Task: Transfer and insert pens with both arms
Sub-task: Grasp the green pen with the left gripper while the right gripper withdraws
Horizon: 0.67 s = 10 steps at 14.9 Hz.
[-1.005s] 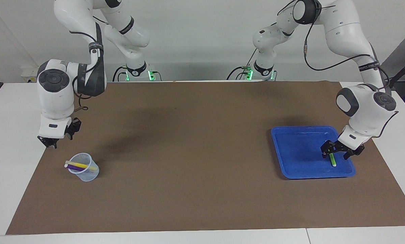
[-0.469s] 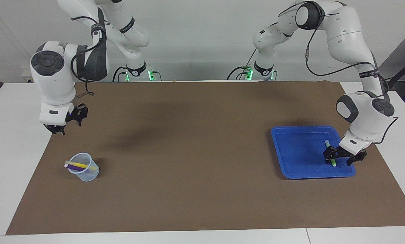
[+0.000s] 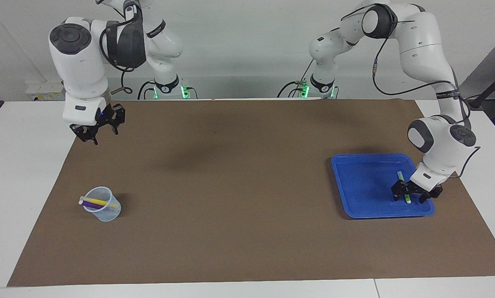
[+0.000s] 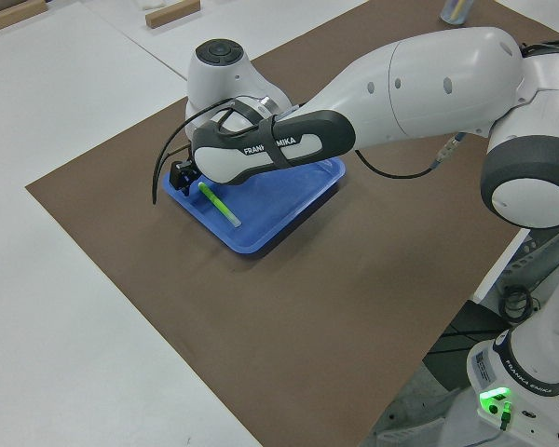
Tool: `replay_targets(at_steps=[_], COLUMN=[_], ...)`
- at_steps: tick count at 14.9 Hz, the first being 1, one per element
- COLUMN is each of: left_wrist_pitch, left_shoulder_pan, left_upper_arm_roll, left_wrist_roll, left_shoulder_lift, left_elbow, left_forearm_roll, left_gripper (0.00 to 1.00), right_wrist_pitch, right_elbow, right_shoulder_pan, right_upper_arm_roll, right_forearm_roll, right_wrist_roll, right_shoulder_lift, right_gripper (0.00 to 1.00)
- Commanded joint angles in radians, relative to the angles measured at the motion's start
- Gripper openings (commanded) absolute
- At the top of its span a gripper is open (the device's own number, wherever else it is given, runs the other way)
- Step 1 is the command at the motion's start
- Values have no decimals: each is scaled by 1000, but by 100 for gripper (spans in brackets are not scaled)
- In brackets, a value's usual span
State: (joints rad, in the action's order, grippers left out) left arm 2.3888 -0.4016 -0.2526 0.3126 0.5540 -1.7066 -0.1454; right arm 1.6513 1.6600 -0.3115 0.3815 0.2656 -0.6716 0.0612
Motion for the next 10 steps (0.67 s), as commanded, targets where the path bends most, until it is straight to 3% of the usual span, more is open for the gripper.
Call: replay_targets(at_steps=[1, 7, 8, 9, 10], left_wrist_pitch=[9, -62, -66, -66, -69], left_shoulder_pan=[-14, -6, -6, -6, -5], left_upper_arm_roll=[-10, -10, -10, -10, -8], left_wrist_roll=[3, 3, 3, 3, 2], left_shoulder_lift=[-6, -8, -8, -8, -9], left_elbow=[-16, 21, 21, 21, 22], left_forearm_roll=[-17, -19, -19, -19, -19], left_gripper=[78, 47, 43, 38, 32], right_wrist_pitch=[-40, -102, -103, -103, -113], right_elbow=[-2, -12, -13, -13, -13], right_shoulder_pan=[-12, -14, -14, -14, -14], right_upper_arm_roll=[24, 20, 20, 19, 19], right_forearm_roll=[-64, -105, -111, -132, -143], right_wrist_roll=[12, 9, 7, 9, 9], right_shoulder_lift=[-56, -138, -153, -167, -176], right_gripper=[73, 77, 92, 100, 100])
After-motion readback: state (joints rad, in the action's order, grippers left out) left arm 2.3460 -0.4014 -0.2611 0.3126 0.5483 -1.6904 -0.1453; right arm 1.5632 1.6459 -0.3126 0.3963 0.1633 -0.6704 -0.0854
